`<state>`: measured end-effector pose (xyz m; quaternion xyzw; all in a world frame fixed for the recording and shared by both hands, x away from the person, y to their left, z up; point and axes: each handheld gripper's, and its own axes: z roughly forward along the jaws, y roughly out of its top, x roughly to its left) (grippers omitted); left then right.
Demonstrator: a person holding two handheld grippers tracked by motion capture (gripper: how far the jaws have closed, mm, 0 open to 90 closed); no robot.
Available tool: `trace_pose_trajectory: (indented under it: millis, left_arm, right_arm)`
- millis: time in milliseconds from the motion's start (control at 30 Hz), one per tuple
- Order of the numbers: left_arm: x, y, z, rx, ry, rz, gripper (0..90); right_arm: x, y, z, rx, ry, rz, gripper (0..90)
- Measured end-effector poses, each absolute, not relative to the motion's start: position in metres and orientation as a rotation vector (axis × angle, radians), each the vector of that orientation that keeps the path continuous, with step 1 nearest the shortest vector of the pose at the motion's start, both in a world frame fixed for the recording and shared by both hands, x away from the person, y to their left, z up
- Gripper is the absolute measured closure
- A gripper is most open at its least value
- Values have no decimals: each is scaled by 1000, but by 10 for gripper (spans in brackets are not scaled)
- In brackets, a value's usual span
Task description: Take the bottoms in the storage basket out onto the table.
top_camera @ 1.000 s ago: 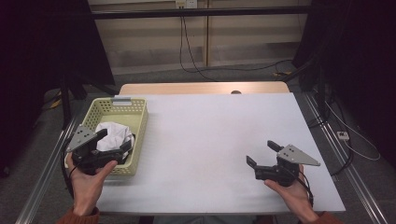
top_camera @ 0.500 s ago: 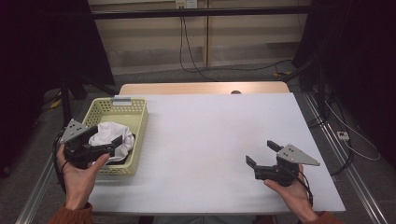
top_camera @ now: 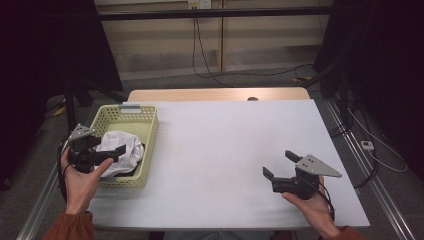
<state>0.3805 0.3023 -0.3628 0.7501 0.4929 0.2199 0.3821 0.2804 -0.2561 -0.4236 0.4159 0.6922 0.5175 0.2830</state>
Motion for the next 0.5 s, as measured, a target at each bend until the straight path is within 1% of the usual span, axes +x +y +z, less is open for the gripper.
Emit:
trace_pose_trajectory:
  millis: [167, 400, 500]
  left_arm:
    - [392, 301, -368, 1954, 1282, 535, 57]
    - [405, 298, -373, 1978, 1296, 545, 62]
    - [411, 299, -374, 1962, 1314, 549, 63]
  right_arm:
    - [281, -256, -424, 1115, 1855, 1383, 50]
    - [281, -256, -424, 1115, 1857, 1385, 50]
    - [281, -256, -424, 1115, 1858, 1385, 50]
